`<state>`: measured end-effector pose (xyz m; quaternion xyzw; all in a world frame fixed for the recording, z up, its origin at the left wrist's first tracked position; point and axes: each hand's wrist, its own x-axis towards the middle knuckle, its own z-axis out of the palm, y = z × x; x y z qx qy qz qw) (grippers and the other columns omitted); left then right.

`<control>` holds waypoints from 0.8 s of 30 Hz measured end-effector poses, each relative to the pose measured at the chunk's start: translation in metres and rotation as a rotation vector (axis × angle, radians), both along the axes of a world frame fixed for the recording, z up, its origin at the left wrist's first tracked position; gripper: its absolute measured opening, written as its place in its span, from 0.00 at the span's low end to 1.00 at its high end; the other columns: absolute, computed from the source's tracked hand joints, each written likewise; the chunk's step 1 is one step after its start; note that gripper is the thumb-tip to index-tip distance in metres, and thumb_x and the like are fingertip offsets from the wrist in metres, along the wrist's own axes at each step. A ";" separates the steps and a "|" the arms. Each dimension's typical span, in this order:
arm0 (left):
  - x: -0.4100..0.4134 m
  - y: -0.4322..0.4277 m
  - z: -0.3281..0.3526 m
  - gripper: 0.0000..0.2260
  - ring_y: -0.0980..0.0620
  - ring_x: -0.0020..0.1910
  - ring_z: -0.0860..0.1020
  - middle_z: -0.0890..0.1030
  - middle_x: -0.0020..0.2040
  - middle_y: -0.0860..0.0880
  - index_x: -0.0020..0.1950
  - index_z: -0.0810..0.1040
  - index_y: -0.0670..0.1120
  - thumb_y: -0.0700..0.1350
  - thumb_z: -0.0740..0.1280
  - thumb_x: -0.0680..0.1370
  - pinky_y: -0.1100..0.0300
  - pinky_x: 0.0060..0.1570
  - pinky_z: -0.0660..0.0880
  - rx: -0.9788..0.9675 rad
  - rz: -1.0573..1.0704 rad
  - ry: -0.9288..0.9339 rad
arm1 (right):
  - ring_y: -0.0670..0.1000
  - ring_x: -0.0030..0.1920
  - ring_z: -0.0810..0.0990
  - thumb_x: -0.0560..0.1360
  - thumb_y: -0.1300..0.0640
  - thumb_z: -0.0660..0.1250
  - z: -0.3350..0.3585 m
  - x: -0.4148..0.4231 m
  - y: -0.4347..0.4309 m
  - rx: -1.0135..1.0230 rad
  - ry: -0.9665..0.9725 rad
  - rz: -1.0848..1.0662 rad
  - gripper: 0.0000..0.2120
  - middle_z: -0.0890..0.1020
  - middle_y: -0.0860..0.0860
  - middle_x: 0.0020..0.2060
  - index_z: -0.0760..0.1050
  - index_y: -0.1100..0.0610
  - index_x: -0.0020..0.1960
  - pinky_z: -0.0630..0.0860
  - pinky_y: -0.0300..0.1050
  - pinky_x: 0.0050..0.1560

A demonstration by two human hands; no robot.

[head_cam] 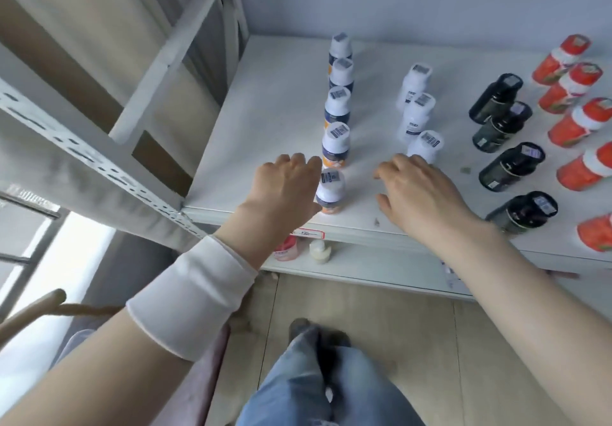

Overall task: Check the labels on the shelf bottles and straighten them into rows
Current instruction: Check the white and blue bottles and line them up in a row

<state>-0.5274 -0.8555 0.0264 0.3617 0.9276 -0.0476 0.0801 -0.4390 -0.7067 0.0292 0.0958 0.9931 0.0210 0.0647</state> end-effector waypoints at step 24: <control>-0.010 -0.024 -0.022 0.15 0.55 0.48 0.79 0.80 0.48 0.55 0.55 0.72 0.48 0.53 0.65 0.71 0.59 0.46 0.78 1.293 0.230 -1.170 | 0.48 0.31 0.75 0.71 0.52 0.67 -0.027 0.004 -0.020 -1.758 0.382 -0.345 0.14 0.76 0.51 0.40 0.68 0.50 0.54 0.72 0.38 0.30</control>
